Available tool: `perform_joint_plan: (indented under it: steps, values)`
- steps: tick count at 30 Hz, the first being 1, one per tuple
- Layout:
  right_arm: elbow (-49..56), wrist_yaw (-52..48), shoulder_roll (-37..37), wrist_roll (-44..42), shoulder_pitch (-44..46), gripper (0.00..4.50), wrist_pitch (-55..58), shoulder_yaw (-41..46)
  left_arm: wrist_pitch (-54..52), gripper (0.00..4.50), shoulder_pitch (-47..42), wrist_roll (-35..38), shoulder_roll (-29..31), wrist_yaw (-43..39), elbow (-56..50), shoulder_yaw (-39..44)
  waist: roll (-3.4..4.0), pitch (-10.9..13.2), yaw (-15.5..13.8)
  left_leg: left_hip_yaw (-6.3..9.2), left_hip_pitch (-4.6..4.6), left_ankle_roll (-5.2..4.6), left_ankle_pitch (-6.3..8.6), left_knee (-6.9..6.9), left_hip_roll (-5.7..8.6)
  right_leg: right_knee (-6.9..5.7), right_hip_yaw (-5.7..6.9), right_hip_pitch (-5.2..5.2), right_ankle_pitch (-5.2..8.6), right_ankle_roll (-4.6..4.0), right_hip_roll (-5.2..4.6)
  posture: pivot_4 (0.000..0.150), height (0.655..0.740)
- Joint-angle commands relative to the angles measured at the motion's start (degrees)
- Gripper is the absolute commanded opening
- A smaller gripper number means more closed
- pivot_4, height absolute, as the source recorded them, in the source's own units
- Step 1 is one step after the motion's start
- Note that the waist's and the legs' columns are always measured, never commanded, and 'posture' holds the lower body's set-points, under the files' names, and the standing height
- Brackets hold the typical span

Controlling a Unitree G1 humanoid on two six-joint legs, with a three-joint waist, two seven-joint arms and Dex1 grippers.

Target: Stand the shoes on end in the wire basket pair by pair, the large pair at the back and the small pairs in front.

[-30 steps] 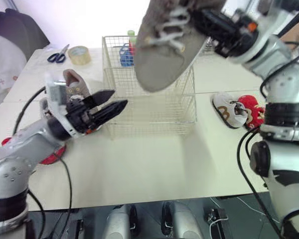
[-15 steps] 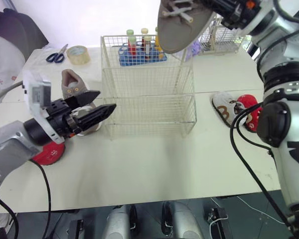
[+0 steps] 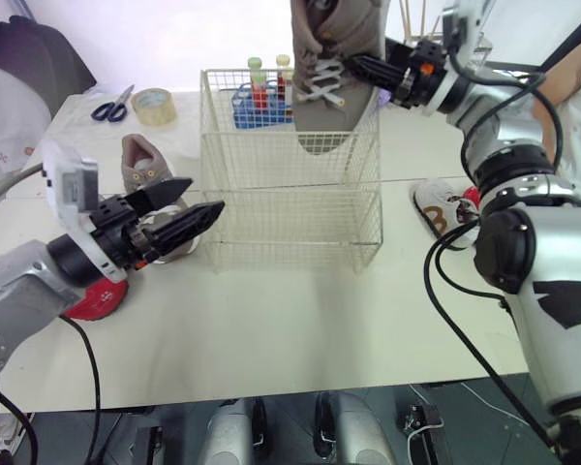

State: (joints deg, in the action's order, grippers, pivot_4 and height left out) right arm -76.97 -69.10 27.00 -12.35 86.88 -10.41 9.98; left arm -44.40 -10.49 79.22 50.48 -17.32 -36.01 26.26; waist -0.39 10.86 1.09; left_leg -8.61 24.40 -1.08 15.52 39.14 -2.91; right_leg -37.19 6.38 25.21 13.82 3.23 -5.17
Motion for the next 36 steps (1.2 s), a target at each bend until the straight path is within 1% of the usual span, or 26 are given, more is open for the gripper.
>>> perform_joint_plan:
  steps: [1, 3, 4, 5, 6, 7, 8, 12, 18, 26, 31, 36]
  values:
    - [0.6, 3.4, -0.1, 1.2, 1.1, 1.21, -0.6, 1.6, 1.2, 3.81, -1.2, -0.5, 0.0, 0.2, -0.2, 0.2, 0.0, 0.0, 0.0, 0.01, 0.0, 0.01, -0.01, 0.0, -0.01, 0.0, 0.0, 0.0, 0.0, 0.0, 0.01, 0.15, 0.74]
    - [0.6, 4.7, -0.3, 1.8, 1.0, 2.21, -1.2, 1.7, 1.2, 3.84, -1.5, -0.6, 0.0, 0.4, -0.1, 0.0, 0.0, 0.0, 0.0, 0.01, -0.01, 0.02, -0.01, 0.0, -0.01, -0.01, 0.0, -0.01, 0.0, 0.0, 0.01, 0.15, 0.74]
    - [0.6, 5.2, -0.4, 2.0, 1.0, 2.53, -1.5, 1.8, 1.2, 3.84, -1.6, -0.6, 0.0, 0.6, -0.1, -0.1, 0.0, 0.0, 0.0, 0.01, -0.01, 0.02, -0.01, 0.01, -0.01, -0.02, 0.0, -0.01, 0.0, 0.0, 0.01, 0.15, 0.74]
    - [0.7, 5.7, -0.5, 2.2, 1.1, 3.11, -1.8, 2.1, 1.2, 3.84, -1.7, -0.6, -0.1, 0.7, -0.2, -0.2, 0.0, 0.0, 0.0, 0.01, -0.01, 0.02, -0.01, 0.01, 0.0, -0.02, 0.0, -0.01, 0.0, 0.0, 0.01, 0.15, 0.74]
    - [0.8, 6.4, -0.4, 2.3, 1.2, 3.46, -2.3, 2.3, 1.2, 3.84, -1.7, -0.5, -0.1, 0.9, -0.2, -0.2, 0.0, 0.0, 0.0, 0.01, -0.01, 0.02, -0.01, 0.01, 0.0, -0.02, 0.0, -0.01, 0.0, 0.0, 0.01, 0.15, 0.74]
    - [0.9, 6.5, -0.3, 2.4, 1.3, 4.07, -2.4, 2.5, 1.2, 3.84, -1.7, -0.5, -0.2, 1.0, -0.3, -0.2, 0.0, 0.0, 0.1, 0.01, -0.01, 0.02, -0.01, 0.01, 0.0, -0.02, 0.0, -0.01, 0.0, 0.0, 0.01, 0.15, 0.74]
    - [1.0, 6.5, -0.2, 2.4, 1.3, 4.43, -2.6, 2.8, 1.2, 3.84, -1.7, -0.5, -0.2, 1.2, -0.4, -0.2, 0.0, 0.0, 0.1, 0.01, -0.01, 0.02, -0.01, 0.01, -0.01, -0.02, 0.0, -0.01, 0.0, 0.0, 0.01, 0.15, 0.74]
    - [1.6, 5.2, 0.8, 2.0, 1.3, 4.43, -3.8, 3.5, 1.3, 3.84, -1.5, -0.5, -0.8, 1.6, -0.6, -0.4, 0.0, 0.0, 0.1, 0.01, -0.01, 0.03, -0.02, 0.01, -0.01, -0.02, 0.0, 0.0, 0.0, 0.0, 0.03, 0.15, 0.74]
    - [2.3, 2.7, 1.7, 1.8, 0.8, 4.43, -4.8, 4.4, 1.3, 3.84, -3.8, -1.6, -1.8, 1.1, 0.7, -2.7, 0.0, 0.0, -0.1, 0.01, -0.01, 0.02, -0.02, 0.03, 0.0, -0.01, 0.01, -0.03, 0.0, 0.0, 0.03, 0.15, 0.74]
    - [3.5, 2.3, 3.2, 1.7, -0.5, 4.43, -5.7, 4.9, 1.1, 3.84, -5.8, -3.3, -2.9, -0.2, 2.1, -4.4, 0.0, 0.0, -0.1, 0.01, -0.01, 0.02, -0.02, 0.03, 0.0, -0.02, 0.01, -0.03, 0.0, 0.0, 0.03, 0.15, 0.74]
    - [5.5, 1.9, 5.7, 1.6, -1.5, 4.43, -6.6, 4.8, 0.9, 3.84, -5.2, -2.4, -2.6, 0.0, 1.7, -2.9, 0.0, 0.0, -0.2, 0.01, -0.01, 0.02, -0.02, 0.04, 0.0, -0.02, 0.01, -0.03, 0.0, 0.0, 0.03, 0.15, 0.74]
    - [10.4, -3.7, 7.3, -1.6, -3.2, 4.43, -3.0, 5.6, 0.2, 3.84, -3.6, -0.7, -1.2, -0.3, 2.0, -0.1, 0.0, 0.0, -0.1, 0.01, -0.01, 0.02, -0.02, 0.04, 0.0, -0.02, 0.0, -0.02, 0.0, 0.0, 0.02, 0.15, 0.74]
